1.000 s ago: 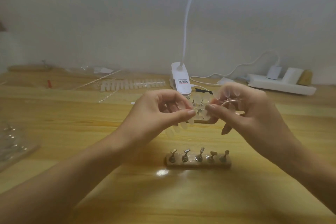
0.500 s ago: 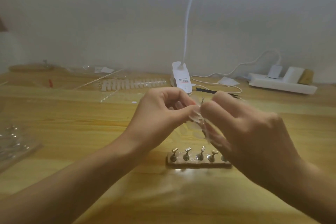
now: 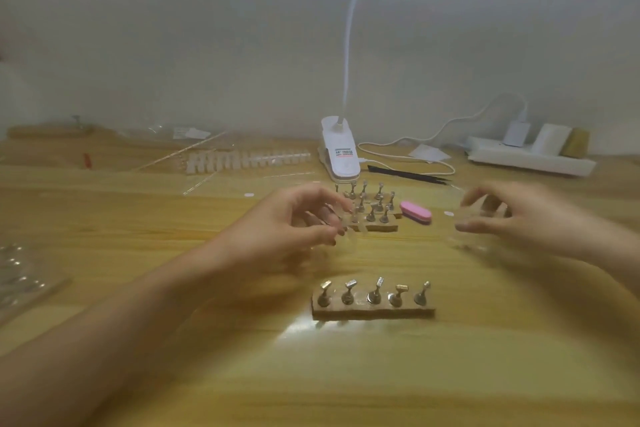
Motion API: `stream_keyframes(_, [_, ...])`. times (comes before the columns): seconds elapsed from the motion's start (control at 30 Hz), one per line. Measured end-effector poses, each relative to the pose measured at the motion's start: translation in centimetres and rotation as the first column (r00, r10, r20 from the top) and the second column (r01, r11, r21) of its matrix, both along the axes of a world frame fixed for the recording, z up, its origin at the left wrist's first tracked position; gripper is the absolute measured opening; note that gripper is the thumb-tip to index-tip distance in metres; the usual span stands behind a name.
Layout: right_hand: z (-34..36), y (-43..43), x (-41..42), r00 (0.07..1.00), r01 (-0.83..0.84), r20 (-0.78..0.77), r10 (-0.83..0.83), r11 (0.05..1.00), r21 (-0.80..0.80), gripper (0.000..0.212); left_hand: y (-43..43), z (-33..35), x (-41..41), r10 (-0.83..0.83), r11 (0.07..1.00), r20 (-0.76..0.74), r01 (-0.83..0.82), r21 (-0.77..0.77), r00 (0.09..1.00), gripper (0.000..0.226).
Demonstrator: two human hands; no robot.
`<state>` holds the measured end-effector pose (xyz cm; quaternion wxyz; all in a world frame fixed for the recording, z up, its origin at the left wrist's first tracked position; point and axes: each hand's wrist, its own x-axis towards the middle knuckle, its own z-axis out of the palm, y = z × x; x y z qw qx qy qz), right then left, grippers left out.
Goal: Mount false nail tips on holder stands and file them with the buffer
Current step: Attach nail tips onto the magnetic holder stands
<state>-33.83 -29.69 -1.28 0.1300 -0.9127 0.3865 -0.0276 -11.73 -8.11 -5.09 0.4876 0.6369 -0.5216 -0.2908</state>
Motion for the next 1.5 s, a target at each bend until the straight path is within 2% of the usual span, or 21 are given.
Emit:
stream_keyframes(0.07, [-0.6, -0.3, 0.2, 1.000, -0.017, -0.007, 0.016, 0.929, -0.370, 0.077, -0.1, -0.5, 0.0, 0.001, 1.000, -0.088, 0.000, 0.012, 0.996, 0.031])
stream_keyframes(0.1, [-0.7, 0.3, 0.4, 0.985, -0.062, 0.124, 0.116, 0.925, -0.374, 0.069, -0.1, -0.6, -0.1, 0.007, 1.000, -0.107, -0.006, 0.015, 0.994, 0.033])
stream_keyframes(0.17, [-0.7, 2.7, 1.4, 0.849, -0.257, 0.459, 0.261, 0.964, -0.072, 0.040, -0.1, -0.9, -0.3, 0.030, 1.000, -0.103, -0.029, 0.010, 0.994, 0.034])
stream_keyframes(0.23, [-1.8, 5.4, 2.8, 0.759, -0.476, 0.617, 0.208, 0.824, 0.307, 0.029, -0.1, -1.0, -0.7, 0.054, 0.999, -0.100, -0.054, 0.000, 0.994, 0.034])
stream_keyframes(0.27, [-2.6, 6.4, 3.3, 0.750, -0.515, 0.634, 0.188, 0.768, 0.381, 0.030, -0.1, -1.1, -0.9, 0.058, 0.998, -0.108, -0.059, -0.008, 0.992, 0.034])
stream_keyframes(0.47, [-4.8, 7.2, 4.3, 0.653, -0.497, 0.756, 0.051, 0.782, 0.376, 0.011, 0.1, -1.5, -1.4, 0.080, 0.988, -0.242, -0.109, -0.108, 0.967, 0.019])
stream_keyframes(0.53, [-5.2, 6.9, 4.1, 0.645, -0.492, 0.764, 0.002, 0.766, 0.413, 0.012, 0.1, -1.7, -1.4, 0.157, 0.978, -0.181, -0.179, -0.110, 0.971, 0.014])
stream_keyframes(0.6, [-5.5, 6.9, 4.1, 0.640, -0.499, 0.768, -0.022, 0.748, 0.437, 0.013, 0.2, -1.7, -1.5, 0.240, 0.953, 0.025, -0.231, -0.194, 0.970, 0.014])
stream_keyframes(0.67, [-5.5, 6.8, 4.2, 0.650, -0.497, 0.758, -0.059, 0.721, 0.482, 0.012, 0.3, -1.5, -1.3, 0.339, 0.900, 0.419, -0.162, -0.404, 0.842, 0.015])
stream_keyframes(0.73, [-5.4, 6.6, 4.2, 0.670, -0.502, 0.738, -0.080, 0.683, 0.530, 0.017, 0.3, -1.2, -0.9, 0.476, 0.833, 0.743, 0.029, -0.553, 0.470, 0.017])
stream_keyframes(0.77, [-5.5, 6.5, 4.1, 0.673, -0.505, 0.735, -0.086, 0.672, 0.541, 0.020, 0.2, -1.4, -0.7, 0.521, 0.807, 0.784, 0.102, -0.581, 0.338, 0.018])
stream_keyframes(0.8, [-5.5, 6.5, 4.1, 0.669, -0.509, 0.739, -0.084, 0.673, 0.537, 0.019, 0.2, -1.6, -0.6, 0.527, 0.801, 0.780, 0.108, -0.589, 0.338, 0.017])
stream_keyframes(0.87, [-5.6, 6.9, 3.8, 0.625, -0.523, 0.781, -0.008, 0.737, 0.427, 0.011, 0.2, -1.5, -0.9, 0.404, 0.858, 0.630, -0.037, -0.511, 0.664, 0.016])
stream_keyframes(0.9, [-5.6, 7.0, 3.7, 0.592, -0.521, 0.801, 0.083, 0.798, 0.302, 0.012, 0.3, -1.3, -1.2, 0.289, 0.912, 0.409, -0.119, -0.392, 0.866, 0.017])
stream_keyframes(0.93, [-5.6, 7.1, 3.6, 0.569, -0.511, 0.800, 0.190, 0.844, 0.164, 0.014, 0.4, -1.2, -1.4, 0.159, 0.964, 0.087, -0.135, -0.230, 0.983, 0.018])
stream_keyframes(0.97, [-5.6, 7.2, 3.6, 0.553, -0.508, 0.787, 0.273, 0.859, 0.059, 0.018, 0.4, -1.1, -1.5, 0.072, 0.989, -0.242, -0.101, -0.107, 0.968, 0.019])
stream_keyframes(1.03, [-5.8, 7.1, 3.6, 0.539, -0.524, 0.775, 0.330, 0.852, 0.002, 0.022, 0.3, -1.5, -1.5, 0.053, 0.994, -0.520, -0.093, -0.051, 0.853, 0.018])
stream_keyframes(1.13, [-5.9, 6.6, 3.7, 0.575, -0.522, 0.752, 0.323, 0.852, 0.034, 0.022, 0.6, -1.4, -1.4, 0.104, 0.970, -0.568, -0.209, -0.123, 0.817, 0.015])
stream_keyframes(1.3, [-6.0, 5.8, 3.9, 0.710, -0.382, 0.585, 0.393, 0.912, -0.149, 0.013, 1.3, -1.6, -1.1, 0.177, 0.957, -0.437, -0.257, -0.132, 0.882, 0.017])
stream_keyframes(1.4, [-4.3, 3.2, 3.0, 0.705, -0.264, 0.635, 0.315, 0.948, -0.177, 0.014, 1.2, -2.0, -1.5, 0.184, 0.965, -0.329, -0.234, -0.119, 0.926, 0.018])
stream_keyframes(1.5, [-2.8, -0.6, 1.4, 0.874, -0.135, 0.433, 0.222, 0.966, -0.222, 0.016, 1.2, -2.1, -1.4, 0.188, 0.959, -0.339, -0.247, -0.141, 0.922, 0.022])
